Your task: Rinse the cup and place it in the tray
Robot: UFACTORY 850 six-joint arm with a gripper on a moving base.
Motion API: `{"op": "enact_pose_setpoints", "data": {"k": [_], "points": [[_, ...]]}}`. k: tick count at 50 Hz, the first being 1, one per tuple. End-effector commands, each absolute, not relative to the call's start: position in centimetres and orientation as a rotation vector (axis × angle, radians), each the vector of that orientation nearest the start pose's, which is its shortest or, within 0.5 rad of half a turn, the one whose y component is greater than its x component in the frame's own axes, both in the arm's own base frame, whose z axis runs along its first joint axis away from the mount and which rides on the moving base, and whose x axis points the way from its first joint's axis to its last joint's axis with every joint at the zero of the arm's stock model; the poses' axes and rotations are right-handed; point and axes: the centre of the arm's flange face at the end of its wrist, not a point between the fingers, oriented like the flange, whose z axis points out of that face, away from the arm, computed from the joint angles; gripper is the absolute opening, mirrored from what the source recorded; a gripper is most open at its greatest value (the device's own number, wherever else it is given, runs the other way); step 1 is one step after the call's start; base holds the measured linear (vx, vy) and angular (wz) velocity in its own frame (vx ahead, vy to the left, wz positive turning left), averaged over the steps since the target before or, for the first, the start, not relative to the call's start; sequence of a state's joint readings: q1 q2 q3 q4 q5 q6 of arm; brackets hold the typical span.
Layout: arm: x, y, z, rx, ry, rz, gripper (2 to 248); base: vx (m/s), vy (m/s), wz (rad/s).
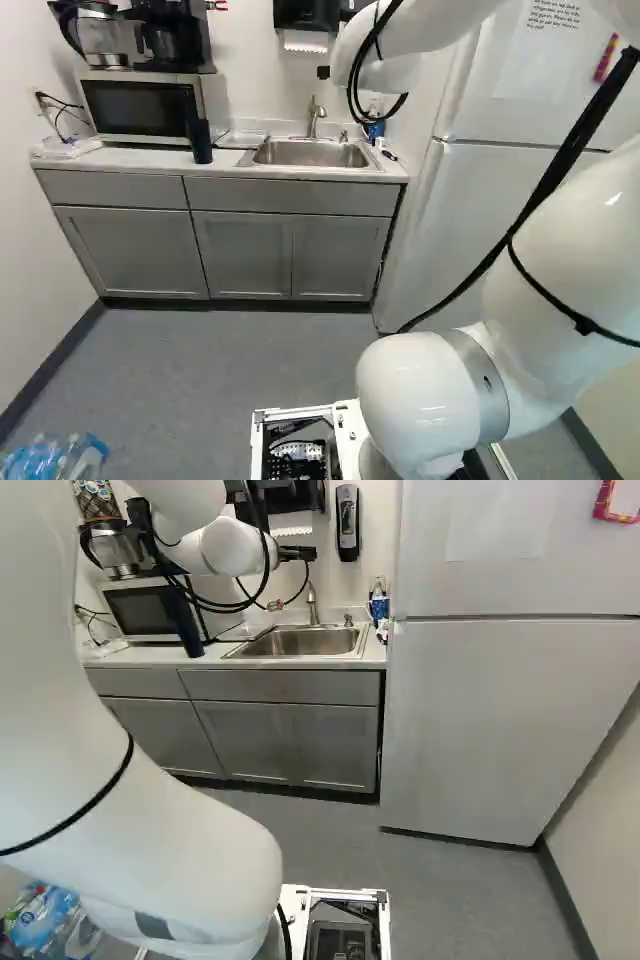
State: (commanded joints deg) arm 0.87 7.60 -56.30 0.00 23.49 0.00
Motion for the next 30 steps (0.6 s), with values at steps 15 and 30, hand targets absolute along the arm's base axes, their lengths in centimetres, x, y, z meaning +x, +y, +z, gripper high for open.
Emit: {"op": "enact_pose_setpoints", "data": {"k": [15,30], "points": [[48.68,0.74,69.38,-2.264,-0.017,-2.163,247,0.206,-0.084,0.064],[48.68,0.74,69.38,-2.264,-0.017,-2.163,247,0.166,-0.016,0.180]]}}
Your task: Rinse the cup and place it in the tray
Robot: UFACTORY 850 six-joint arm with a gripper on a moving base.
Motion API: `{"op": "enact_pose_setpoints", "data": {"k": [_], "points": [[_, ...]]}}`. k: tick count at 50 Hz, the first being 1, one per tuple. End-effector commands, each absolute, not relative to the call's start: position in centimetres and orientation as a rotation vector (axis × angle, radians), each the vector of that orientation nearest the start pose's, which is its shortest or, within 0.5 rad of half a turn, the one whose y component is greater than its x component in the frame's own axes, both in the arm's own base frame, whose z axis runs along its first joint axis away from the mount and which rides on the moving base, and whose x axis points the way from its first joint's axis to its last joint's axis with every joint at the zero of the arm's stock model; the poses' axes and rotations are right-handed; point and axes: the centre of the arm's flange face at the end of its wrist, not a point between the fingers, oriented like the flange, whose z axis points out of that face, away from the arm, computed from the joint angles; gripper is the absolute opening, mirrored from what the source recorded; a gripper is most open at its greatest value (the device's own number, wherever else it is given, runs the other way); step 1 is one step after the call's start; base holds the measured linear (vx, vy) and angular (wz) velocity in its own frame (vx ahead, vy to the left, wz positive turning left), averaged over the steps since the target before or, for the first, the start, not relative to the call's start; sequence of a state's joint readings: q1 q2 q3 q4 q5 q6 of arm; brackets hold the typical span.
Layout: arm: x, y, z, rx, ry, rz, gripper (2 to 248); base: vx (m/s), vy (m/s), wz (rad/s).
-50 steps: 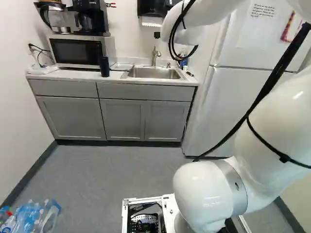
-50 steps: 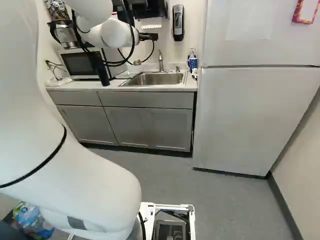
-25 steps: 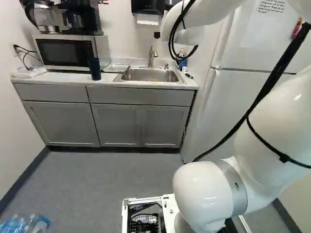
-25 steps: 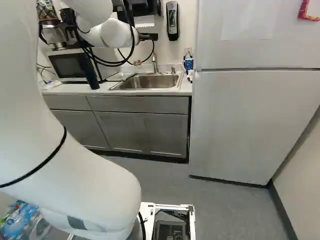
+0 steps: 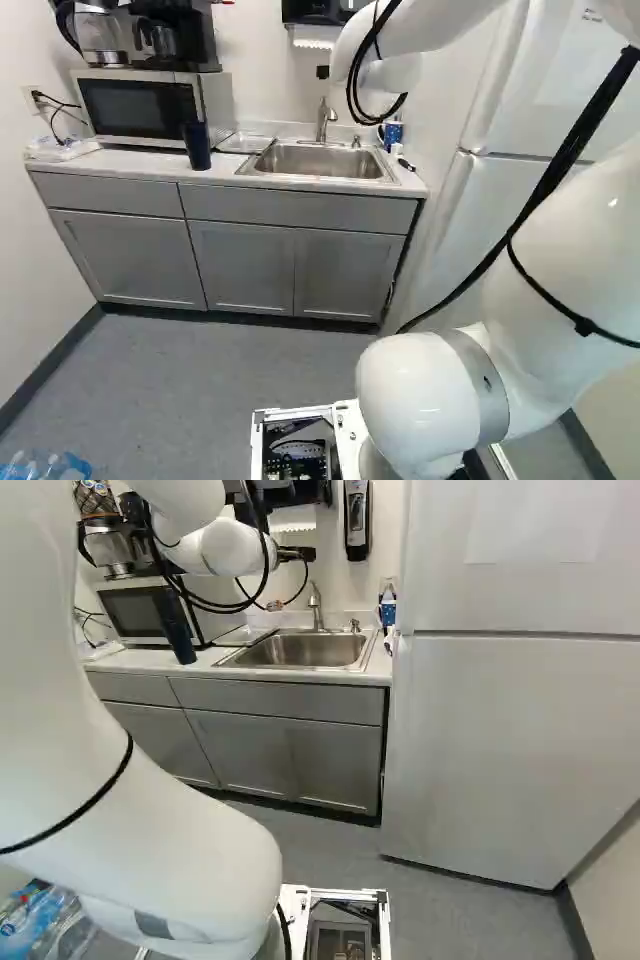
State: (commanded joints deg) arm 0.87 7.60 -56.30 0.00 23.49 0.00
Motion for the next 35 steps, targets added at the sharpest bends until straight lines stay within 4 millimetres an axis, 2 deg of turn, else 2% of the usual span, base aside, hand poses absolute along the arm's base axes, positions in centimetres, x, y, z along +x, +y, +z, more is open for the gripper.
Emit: {"op": "enact_pose_setpoints", "data": {"k": [35], "points": [[48.68,0.74,69.38,-2.264,-0.017,-2.163,247,0.161,0.009,0.187]]}}
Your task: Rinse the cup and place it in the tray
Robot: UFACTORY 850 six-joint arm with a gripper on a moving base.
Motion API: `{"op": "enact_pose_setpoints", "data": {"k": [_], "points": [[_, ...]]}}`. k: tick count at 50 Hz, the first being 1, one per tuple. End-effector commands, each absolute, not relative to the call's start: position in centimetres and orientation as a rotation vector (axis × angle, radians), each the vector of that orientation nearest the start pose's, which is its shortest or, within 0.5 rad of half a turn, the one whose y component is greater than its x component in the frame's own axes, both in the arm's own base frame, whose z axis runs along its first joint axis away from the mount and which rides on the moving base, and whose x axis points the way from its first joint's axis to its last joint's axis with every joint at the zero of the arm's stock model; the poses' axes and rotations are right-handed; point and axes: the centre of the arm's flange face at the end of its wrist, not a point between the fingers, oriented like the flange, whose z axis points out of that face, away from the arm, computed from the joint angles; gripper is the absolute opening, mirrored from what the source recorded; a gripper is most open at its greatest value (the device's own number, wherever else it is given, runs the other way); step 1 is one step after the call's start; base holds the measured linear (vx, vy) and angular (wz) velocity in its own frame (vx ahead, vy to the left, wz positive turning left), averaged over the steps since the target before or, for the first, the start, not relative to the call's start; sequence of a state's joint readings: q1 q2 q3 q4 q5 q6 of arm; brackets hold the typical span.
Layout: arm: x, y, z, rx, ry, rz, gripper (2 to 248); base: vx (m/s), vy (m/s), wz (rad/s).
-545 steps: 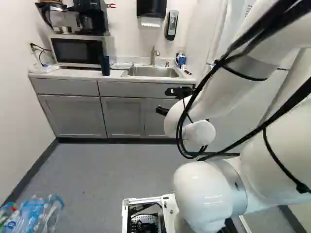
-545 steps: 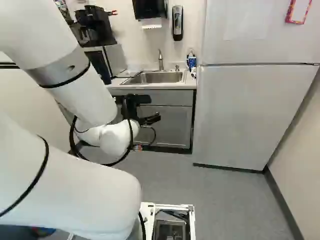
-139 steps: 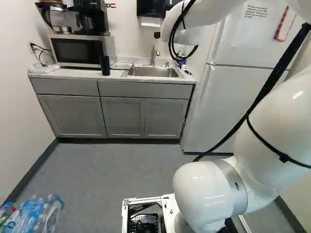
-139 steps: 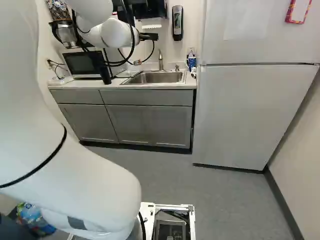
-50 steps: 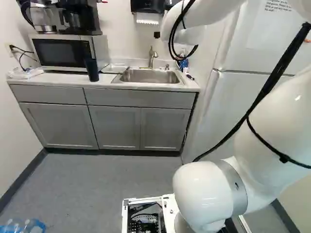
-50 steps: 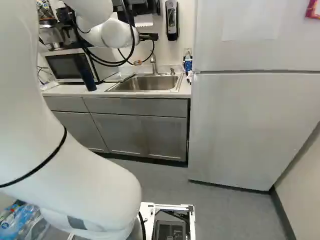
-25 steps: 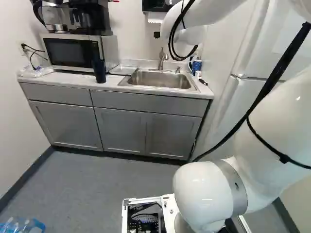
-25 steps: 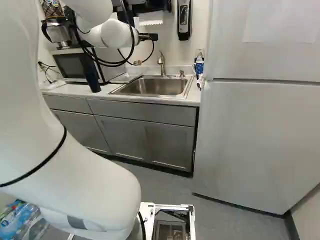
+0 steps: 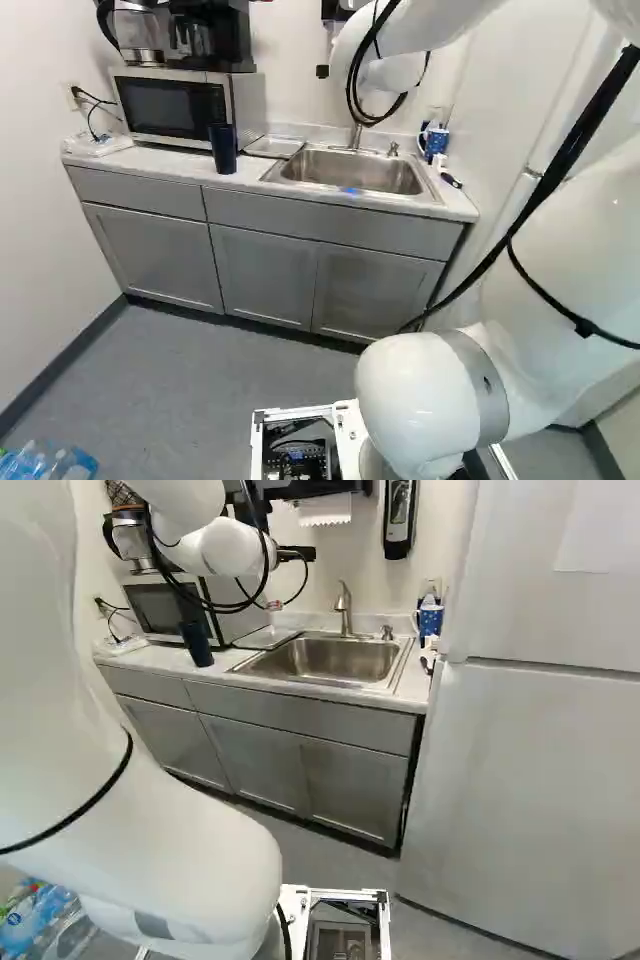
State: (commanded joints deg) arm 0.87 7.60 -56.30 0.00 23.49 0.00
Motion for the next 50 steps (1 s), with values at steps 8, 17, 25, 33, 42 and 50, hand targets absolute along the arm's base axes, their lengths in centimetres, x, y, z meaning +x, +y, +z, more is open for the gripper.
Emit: {"op": "enact_pose_setpoints", "data": {"k": [8,17,25,33,42,50], "points": [[48.68,0.74,69.38,-2.264,-0.017,-2.163,247,0.157,-0.036,0.014],[48.68,0.74,69.38,-2.264,-0.017,-2.163,247,0.131,-0.033,-0.009],[48.68,0.74,69.38,-2.264,-0.017,-2.163,247,0.075,-0.001,0.003],[48.68,0.74,69.38,-2.264,-0.017,-2.163,247,0.034,-0.008,-0.005],[48.68,0.74,69.38,-2.264,-0.017,-2.163,247,0.003,0.000,0.001],[48.86,0.74,69.39,-2.264,-0.017,-2.163,247,0.000,0.000,0.000]]}}
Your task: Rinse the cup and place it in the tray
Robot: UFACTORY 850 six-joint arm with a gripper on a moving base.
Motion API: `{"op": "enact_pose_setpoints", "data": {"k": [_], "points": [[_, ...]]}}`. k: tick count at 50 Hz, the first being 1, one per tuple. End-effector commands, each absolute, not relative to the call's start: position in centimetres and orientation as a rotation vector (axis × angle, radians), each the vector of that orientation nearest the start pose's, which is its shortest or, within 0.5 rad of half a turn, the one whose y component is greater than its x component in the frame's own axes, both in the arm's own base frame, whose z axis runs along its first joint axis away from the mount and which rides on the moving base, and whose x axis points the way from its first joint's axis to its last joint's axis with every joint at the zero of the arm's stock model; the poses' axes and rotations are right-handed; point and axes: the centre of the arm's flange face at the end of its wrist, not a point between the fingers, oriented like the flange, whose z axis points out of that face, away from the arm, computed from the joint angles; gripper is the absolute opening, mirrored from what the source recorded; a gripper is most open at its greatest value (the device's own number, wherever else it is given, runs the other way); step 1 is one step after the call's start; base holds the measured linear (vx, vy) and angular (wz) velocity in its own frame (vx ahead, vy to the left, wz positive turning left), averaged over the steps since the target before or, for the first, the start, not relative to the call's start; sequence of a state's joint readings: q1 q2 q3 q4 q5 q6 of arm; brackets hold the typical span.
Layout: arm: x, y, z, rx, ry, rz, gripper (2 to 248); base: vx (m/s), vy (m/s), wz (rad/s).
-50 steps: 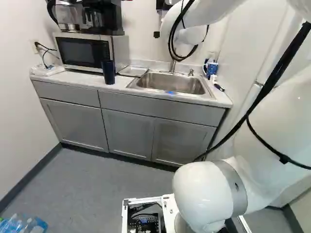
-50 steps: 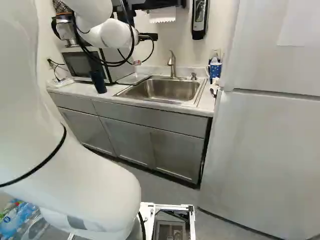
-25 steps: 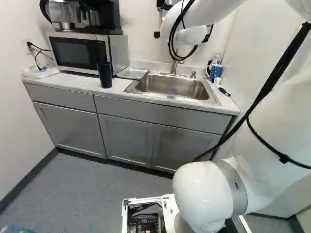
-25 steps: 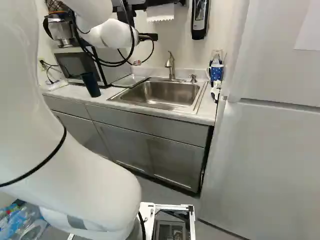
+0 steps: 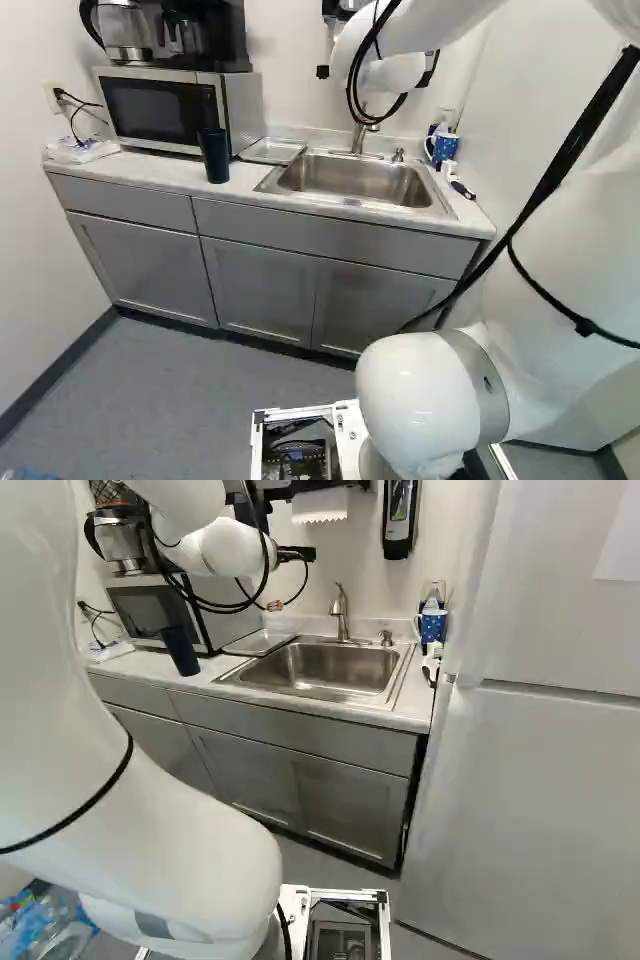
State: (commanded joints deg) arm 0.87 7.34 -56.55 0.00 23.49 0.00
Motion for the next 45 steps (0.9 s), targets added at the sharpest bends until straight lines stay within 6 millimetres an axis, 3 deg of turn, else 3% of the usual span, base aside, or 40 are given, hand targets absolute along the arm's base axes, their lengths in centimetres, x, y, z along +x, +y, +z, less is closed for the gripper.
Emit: {"op": "enact_pose_setpoints", "data": {"k": [10,45], "points": [[50.0,0.5,69.4,-2.269,-0.012,-2.163,247,0.000,0.000,0.000],[57.2,-1.4,68.7,-2.362,0.029,-2.096,247,0.000,0.000,0.000]]}}
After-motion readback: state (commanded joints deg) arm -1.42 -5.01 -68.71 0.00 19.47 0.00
